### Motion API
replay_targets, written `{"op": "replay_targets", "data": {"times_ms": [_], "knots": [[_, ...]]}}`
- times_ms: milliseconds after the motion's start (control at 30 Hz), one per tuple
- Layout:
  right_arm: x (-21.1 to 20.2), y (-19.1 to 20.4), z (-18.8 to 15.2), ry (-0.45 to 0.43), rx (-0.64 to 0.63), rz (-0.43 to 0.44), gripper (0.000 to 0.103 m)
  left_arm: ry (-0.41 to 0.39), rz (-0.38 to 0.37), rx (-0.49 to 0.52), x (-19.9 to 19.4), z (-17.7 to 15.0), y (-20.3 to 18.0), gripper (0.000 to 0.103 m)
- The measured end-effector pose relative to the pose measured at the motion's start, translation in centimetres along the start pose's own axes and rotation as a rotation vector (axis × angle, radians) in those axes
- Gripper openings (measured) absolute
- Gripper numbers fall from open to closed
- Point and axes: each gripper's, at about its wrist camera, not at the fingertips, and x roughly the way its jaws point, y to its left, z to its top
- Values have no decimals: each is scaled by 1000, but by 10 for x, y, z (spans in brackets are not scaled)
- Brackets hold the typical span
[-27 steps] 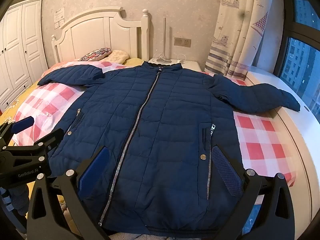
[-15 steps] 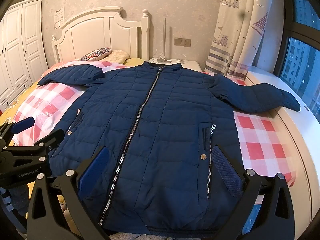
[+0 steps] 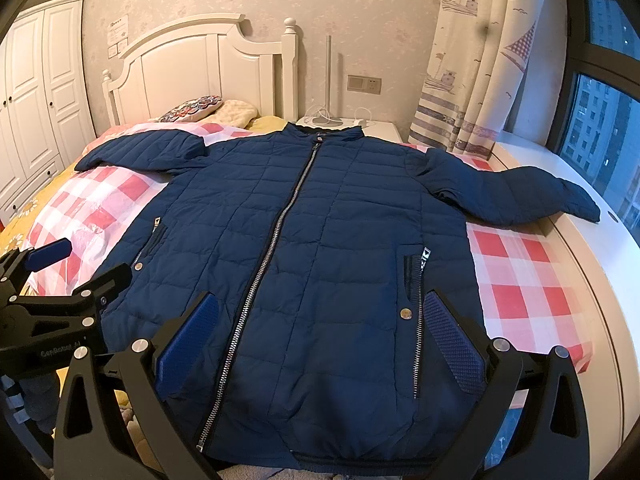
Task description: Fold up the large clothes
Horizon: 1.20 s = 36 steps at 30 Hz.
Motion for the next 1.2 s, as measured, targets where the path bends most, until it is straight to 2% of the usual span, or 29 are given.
{"op": "replay_targets", "data": {"times_ms": [1200], "knots": [[4,3,0,11,1,2,98,14,-4,-11,3,-4,4,101]]}}
